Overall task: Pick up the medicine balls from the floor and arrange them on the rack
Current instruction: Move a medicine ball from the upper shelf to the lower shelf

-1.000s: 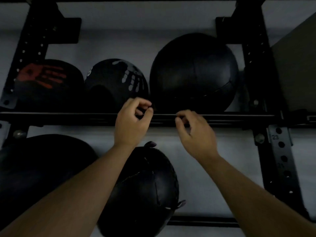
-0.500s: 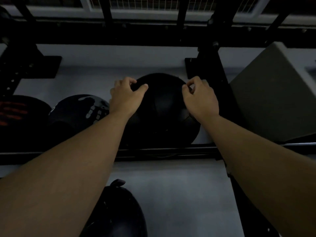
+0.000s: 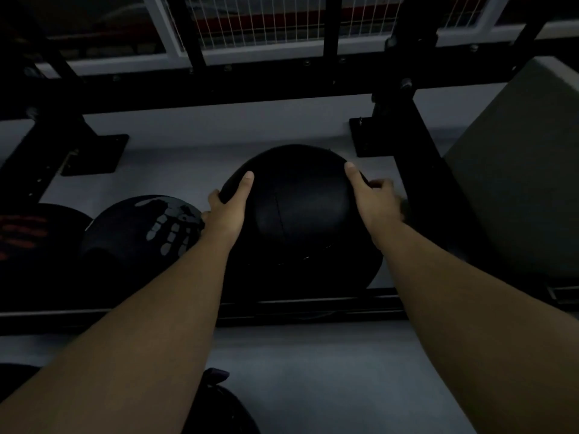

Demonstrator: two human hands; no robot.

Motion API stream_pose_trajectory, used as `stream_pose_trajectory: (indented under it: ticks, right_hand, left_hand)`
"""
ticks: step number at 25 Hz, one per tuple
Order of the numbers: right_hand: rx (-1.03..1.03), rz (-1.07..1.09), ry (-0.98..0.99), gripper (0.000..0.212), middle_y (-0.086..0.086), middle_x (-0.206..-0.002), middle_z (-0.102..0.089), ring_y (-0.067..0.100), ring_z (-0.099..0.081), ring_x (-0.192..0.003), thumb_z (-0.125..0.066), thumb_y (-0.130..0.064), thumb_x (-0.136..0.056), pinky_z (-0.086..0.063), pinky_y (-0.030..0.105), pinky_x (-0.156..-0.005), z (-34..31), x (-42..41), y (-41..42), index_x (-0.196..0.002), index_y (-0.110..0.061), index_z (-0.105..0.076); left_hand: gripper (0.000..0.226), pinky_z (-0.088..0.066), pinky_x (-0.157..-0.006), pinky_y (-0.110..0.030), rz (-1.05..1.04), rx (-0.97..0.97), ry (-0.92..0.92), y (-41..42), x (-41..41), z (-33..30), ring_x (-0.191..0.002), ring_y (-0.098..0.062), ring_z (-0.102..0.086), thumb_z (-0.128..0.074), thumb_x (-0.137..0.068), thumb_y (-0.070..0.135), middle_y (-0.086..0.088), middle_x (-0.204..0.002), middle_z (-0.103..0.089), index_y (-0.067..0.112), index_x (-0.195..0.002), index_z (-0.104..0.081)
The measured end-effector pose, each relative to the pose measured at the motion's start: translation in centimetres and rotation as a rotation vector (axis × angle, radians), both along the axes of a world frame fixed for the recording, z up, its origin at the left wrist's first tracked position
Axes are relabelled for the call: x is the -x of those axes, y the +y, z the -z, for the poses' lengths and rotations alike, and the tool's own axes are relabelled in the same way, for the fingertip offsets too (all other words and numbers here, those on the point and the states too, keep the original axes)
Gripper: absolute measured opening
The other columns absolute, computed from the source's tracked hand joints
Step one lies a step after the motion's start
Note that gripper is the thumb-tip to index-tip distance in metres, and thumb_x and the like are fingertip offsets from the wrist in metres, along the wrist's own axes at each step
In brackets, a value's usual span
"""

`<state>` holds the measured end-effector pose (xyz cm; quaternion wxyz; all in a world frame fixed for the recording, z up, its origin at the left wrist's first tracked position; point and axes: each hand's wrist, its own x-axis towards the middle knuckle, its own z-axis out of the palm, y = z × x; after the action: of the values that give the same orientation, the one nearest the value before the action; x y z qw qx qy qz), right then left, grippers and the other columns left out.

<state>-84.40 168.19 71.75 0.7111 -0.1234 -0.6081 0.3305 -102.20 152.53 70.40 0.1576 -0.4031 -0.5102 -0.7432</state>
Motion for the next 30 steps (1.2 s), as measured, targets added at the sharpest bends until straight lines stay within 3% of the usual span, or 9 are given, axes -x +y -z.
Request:
stream_pose_trajectory:
  ticks: [5,8,15,18,21,22,25,26,30]
  right_hand:
    - [0.118,-0.302,0.098,0.104,0.016,-0.147,-0.058,0.041,-0.057,-0.13,-0.049,-0.091,-0.069,-0.047,0.053,-0.113,-1.0,1.2,2.9,-0.145,-0.02,-0.059]
    - [0.144,-0.327,0.051,0.107,0.017,-0.142,-0.061,0.042,-0.06,-0.126,-0.049,-0.09,-0.067,-0.048,0.052,-0.113,-1.3,1.3,3.9,-0.145,-0.017,-0.06]
    - [0.019,-0.383,0.051,0.086,0.01,-0.138,-0.067,0.034,-0.064,-0.123,-0.054,-0.079,-0.083,-0.051,0.049,-0.11,1.5,-0.2,2.3,-0.146,-0.021,-0.06]
    - [-0.04,-0.407,0.088,0.071,0.006,-0.138,-0.066,0.031,-0.062,-0.127,-0.056,-0.073,-0.087,-0.05,0.046,-0.111,3.1,-1.4,0.6,-0.14,-0.026,-0.061]
    - [-0.082,-0.325,0.246,0.039,0.005,-0.127,-0.064,0.027,-0.062,-0.122,-0.058,-0.066,-0.092,-0.051,0.038,-0.094,3.8,-3.4,-1.2,-0.11,-0.031,-0.058]
    - [-0.083,-0.3,0.28,0.044,0.006,-0.129,-0.062,0.026,-0.062,-0.121,-0.058,-0.068,-0.09,-0.051,0.038,-0.092,3.9,-4.3,-1.8,-0.111,-0.029,-0.056]
    - [-0.119,-0.401,0.225,0.083,0.001,-0.143,-0.064,0.024,-0.063,-0.129,-0.058,-0.08,-0.079,-0.051,0.047,-0.109,4.2,-7.0,-3.6,-0.143,-0.028,-0.055]
    - [-0.134,-0.457,0.175,0.089,0.0,-0.146,-0.065,0.024,-0.063,-0.132,-0.058,-0.082,-0.077,-0.049,0.048,-0.113,4.8,-7.7,-4.3,-0.149,-0.031,-0.055]
    - [-0.114,-0.475,0.183,0.089,0.001,-0.147,-0.066,0.028,-0.064,-0.134,-0.06,-0.085,-0.075,-0.05,0.051,-0.113,9.0,-10.0,-7.6,-0.149,-0.036,-0.057]
  left_hand:
    - [0.124,-0.03,-0.13,-0.059,0.026,-0.123,0.004,1.6,0.8,0.0,-0.16,-0.04,-0.032,-0.054,-0.072,0.098,-0.012,-0.178,-0.027,0.036,-0.173,-0.017]
    - [0.121,-0.036,-0.126,-0.059,0.002,-0.157,0.019,2.2,0.9,0.3,-0.155,-0.039,-0.04,-0.05,-0.069,0.1,-0.011,-0.172,-0.038,0.036,-0.17,-0.028]
    - [0.116,-0.043,-0.122,-0.054,0.04,-0.248,0.065,0.9,0.0,2.8,-0.145,-0.032,-0.051,-0.053,-0.063,0.097,-0.006,-0.161,-0.05,0.035,-0.16,-0.043]
    - [0.09,-0.043,-0.123,-0.049,0.095,-0.333,0.104,-0.9,-0.5,4.7,-0.142,-0.025,-0.054,-0.057,-0.08,0.085,-0.006,-0.159,-0.051,0.03,-0.152,-0.049]
    - [0.049,-0.046,-0.119,-0.044,0.157,-0.446,0.045,-3.8,-1.1,4.7,-0.131,-0.021,-0.058,-0.052,-0.098,0.071,-0.005,-0.146,-0.056,0.029,-0.123,-0.053]
    - [0.049,-0.047,-0.116,-0.042,0.177,-0.449,0.027,-5.1,-1.4,4.6,-0.128,-0.02,-0.058,-0.052,-0.097,0.073,-0.003,-0.142,-0.057,0.03,-0.121,-0.053]
    - [0.078,-0.047,-0.12,-0.048,0.419,-0.319,0.088,-7.8,-2.6,4.7,-0.138,-0.025,-0.061,-0.051,-0.093,0.077,-0.005,-0.151,-0.064,0.023,-0.149,-0.058]
    - [0.078,-0.047,-0.122,-0.051,0.505,-0.274,0.104,-8.3,-2.9,5.1,-0.14,-0.029,-0.062,-0.049,-0.096,0.075,-0.008,-0.151,-0.066,0.023,-0.153,-0.059]
    - [0.072,-0.046,-0.123,-0.052,0.587,-0.285,0.136,-10.0,-3.8,6.7,-0.14,-0.028,-0.064,-0.048,-0.099,0.071,-0.007,-0.15,-0.069,0.024,-0.151,-0.064]
